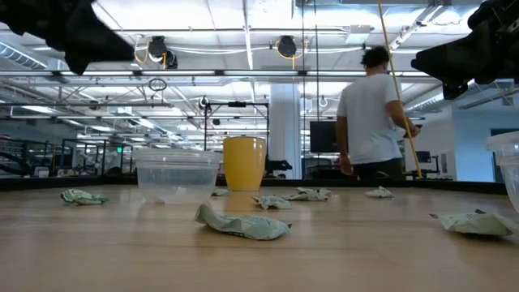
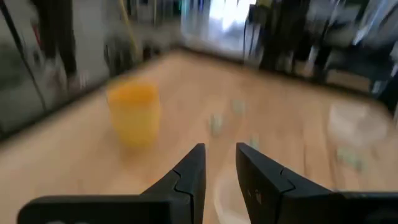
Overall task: Pick and place Stevia / Truvia into bins
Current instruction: Put the green truvia packet into the top transparent container
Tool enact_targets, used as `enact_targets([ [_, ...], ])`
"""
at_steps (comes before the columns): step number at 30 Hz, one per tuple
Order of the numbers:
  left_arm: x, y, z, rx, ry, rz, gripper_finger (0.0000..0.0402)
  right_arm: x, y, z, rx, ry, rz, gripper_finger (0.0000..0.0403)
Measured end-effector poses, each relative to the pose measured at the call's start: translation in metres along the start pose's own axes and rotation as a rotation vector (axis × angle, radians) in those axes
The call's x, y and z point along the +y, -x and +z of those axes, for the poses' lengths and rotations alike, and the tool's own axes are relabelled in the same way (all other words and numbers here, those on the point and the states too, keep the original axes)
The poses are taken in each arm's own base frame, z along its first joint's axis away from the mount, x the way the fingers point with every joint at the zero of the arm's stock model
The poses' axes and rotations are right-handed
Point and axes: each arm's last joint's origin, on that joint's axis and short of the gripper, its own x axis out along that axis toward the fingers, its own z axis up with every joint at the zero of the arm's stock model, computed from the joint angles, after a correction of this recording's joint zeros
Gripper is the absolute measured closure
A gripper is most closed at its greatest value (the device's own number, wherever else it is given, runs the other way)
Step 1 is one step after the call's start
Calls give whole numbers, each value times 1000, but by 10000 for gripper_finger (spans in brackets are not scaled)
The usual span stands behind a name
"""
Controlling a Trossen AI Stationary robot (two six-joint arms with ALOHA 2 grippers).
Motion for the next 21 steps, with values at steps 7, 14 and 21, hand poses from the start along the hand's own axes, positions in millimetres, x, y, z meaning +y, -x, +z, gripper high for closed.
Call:
enact_targets([
  [7,-34,-15,-10,354,82,-163,309,0,0,0,0,0,0,321],
  [14,-51,-13,-26,493,0,-151,309,0,0,0,0,0,0,321],
  [21,-52,-8,-39,580,-2,-90,309,0,0,0,0,1,0,321],
])
